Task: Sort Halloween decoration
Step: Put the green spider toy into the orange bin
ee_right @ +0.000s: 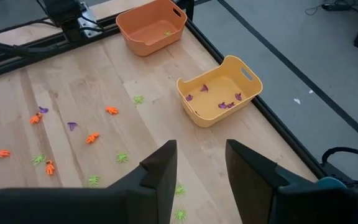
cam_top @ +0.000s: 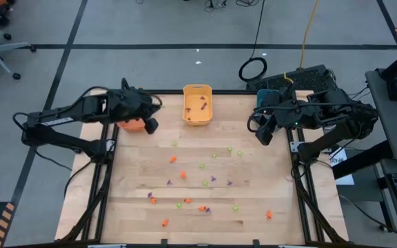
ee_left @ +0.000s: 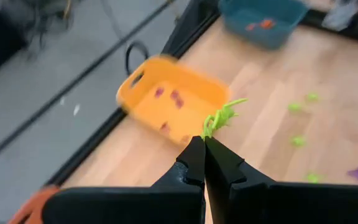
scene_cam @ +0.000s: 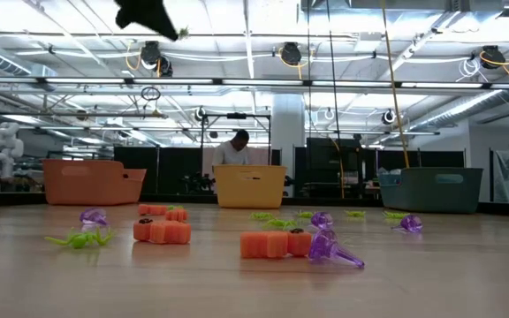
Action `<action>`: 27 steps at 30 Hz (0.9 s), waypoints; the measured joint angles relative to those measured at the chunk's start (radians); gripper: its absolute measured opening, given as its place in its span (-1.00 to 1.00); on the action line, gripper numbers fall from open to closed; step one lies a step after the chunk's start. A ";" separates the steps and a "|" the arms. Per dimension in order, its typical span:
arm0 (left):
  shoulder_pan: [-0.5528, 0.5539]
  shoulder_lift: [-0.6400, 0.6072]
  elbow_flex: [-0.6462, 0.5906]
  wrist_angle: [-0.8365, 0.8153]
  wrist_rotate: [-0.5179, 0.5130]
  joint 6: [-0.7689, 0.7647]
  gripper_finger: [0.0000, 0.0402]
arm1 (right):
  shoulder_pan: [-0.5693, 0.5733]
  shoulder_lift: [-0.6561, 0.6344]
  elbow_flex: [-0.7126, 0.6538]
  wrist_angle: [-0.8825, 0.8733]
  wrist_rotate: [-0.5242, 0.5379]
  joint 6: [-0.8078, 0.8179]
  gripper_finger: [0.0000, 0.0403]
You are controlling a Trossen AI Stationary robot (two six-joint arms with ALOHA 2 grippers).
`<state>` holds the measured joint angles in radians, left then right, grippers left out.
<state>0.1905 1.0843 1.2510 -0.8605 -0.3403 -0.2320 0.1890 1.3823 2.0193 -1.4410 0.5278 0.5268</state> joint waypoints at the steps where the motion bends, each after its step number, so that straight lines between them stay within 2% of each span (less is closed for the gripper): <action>1: 0.032 0.000 0.000 -0.026 0.021 -0.007 -1.00 | 0.000 0.000 0.000 0.000 0.000 0.001 -0.38; 3: 0.091 0.000 0.000 -0.074 0.053 -0.016 -1.00 | 0.000 0.000 0.000 0.000 0.000 0.006 -0.38; 14: 0.400 0.011 -0.002 -0.268 0.078 0.028 -1.00 | 0.000 0.013 0.000 0.000 0.000 0.027 -0.38; 20: 0.506 0.040 -0.066 -0.271 0.082 0.028 -1.00 | 0.000 0.039 0.000 0.003 -0.002 0.038 -0.38; 24: 0.560 0.077 -0.138 -0.276 0.155 0.022 -1.00 | 0.000 0.062 0.000 0.013 -0.006 0.038 -0.38; 27: 0.575 0.103 -0.189 -0.276 0.160 -0.033 -1.00 | 0.001 0.076 0.000 0.021 -0.011 0.038 -0.38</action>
<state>0.7657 1.1876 1.0625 -1.1362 -0.1802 -0.2647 0.1902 1.4586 2.0195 -1.4202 0.5169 0.5648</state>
